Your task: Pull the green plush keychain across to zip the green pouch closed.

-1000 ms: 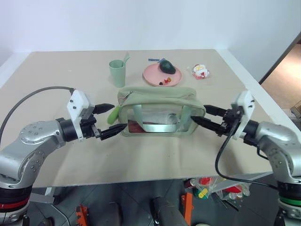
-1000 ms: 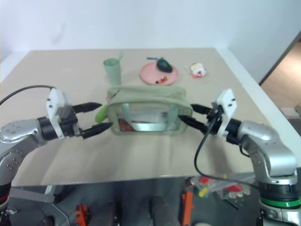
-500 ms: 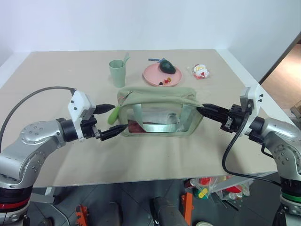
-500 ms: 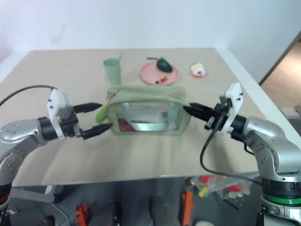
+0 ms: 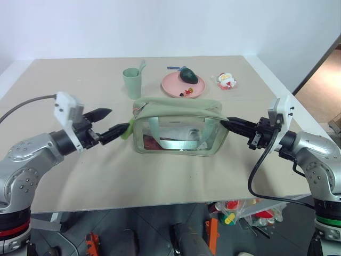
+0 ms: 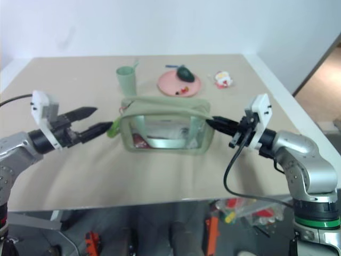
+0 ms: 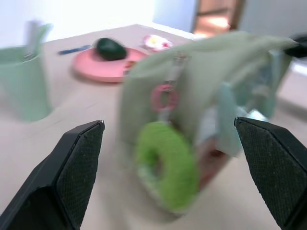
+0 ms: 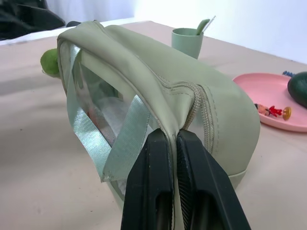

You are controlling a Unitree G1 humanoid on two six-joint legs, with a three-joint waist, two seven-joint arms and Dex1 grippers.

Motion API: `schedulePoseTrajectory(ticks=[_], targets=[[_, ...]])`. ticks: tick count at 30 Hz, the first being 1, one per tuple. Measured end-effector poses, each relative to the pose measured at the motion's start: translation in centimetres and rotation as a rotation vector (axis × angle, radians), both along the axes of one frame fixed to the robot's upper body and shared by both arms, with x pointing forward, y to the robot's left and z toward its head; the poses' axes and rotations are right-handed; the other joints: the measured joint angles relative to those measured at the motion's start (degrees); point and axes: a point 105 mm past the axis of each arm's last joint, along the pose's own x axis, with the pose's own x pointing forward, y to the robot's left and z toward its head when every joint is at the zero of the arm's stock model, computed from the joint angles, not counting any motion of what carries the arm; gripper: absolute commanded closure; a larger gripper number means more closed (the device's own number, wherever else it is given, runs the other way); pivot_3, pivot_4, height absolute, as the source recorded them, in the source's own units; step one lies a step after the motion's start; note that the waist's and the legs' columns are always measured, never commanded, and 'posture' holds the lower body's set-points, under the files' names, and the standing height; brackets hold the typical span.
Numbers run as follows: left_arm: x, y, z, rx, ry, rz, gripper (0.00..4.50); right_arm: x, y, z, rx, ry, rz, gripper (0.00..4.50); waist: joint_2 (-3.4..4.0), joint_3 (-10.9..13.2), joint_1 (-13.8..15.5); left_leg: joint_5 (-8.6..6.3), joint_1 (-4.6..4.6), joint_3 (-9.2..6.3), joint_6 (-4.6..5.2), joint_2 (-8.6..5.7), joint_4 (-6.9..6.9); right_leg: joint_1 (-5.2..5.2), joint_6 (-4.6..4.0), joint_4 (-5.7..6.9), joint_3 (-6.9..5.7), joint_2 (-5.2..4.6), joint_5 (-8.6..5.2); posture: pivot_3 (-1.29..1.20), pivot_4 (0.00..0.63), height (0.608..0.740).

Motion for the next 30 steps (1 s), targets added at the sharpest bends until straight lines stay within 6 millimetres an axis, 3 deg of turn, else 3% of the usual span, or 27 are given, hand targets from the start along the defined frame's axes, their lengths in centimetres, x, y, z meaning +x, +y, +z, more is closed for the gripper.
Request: schedulePoseTrajectory(ticks=[4, 10, 21, 28, 30], targets=[[0.3, 0.2, -2.6, -0.046, 0.107, 0.043, 0.00, 0.1, 0.2, 0.1, -0.012, -0.015, 0.002, 4.40, -0.02, 0.0, 0.0, 0.00, -0.02, -0.02, 0.00, 0.00, 0.01, 0.00, -0.03, 0.00, -0.01, -0.01, -0.02, 0.00, 0.150, 0.740], [-0.1, -1.4, -3.9, -0.044, 0.124, -0.032, 0.00, 0.1, 0.2, 0.0, -0.020, -0.016, 0.003, 4.40, -0.03, 0.0, -0.1, 0.00, 0.01, 0.01, 0.00, 0.00, 0.00, -0.01, -0.17, 0.00, 0.03, 0.02, -0.05, 0.00, 0.150, 0.740], [-1.2, -3.4, -2.8, -0.028, 0.066, -0.157, 0.00, -0.1, 0.1, -0.2, -0.034, -0.010, 0.001, 4.40, -0.03, 0.0, -0.1, 0.00, 0.01, 0.02, 0.00, 0.00, 0.01, 0.00, -0.17, 0.00, 0.05, 0.01, -0.05, 0.00, 0.150, 0.740], [-0.2, -3.6, -2.4, 0.025, 0.022, -0.134, 0.00, -0.2, 0.1, -0.4, -0.036, -0.015, 0.004, 4.40, -0.03, 0.0, -0.1, 0.00, 0.04, 0.01, 0.00, -0.02, 0.01, 0.00, -0.17, 0.00, 0.10, 0.05, -0.04, 0.00, 0.150, 0.740], [-0.1, -3.6, -2.5, 0.022, 0.022, -0.133, 0.52, -0.2, 0.1, -0.3, -0.037, -0.017, 0.004, 4.50, -0.04, 0.0, -0.1, 0.00, 0.03, 0.01, 0.00, -0.02, 0.01, 0.00, -0.16, 0.00, 0.10, 0.05, -0.04, 0.00, 0.150, 0.740]])
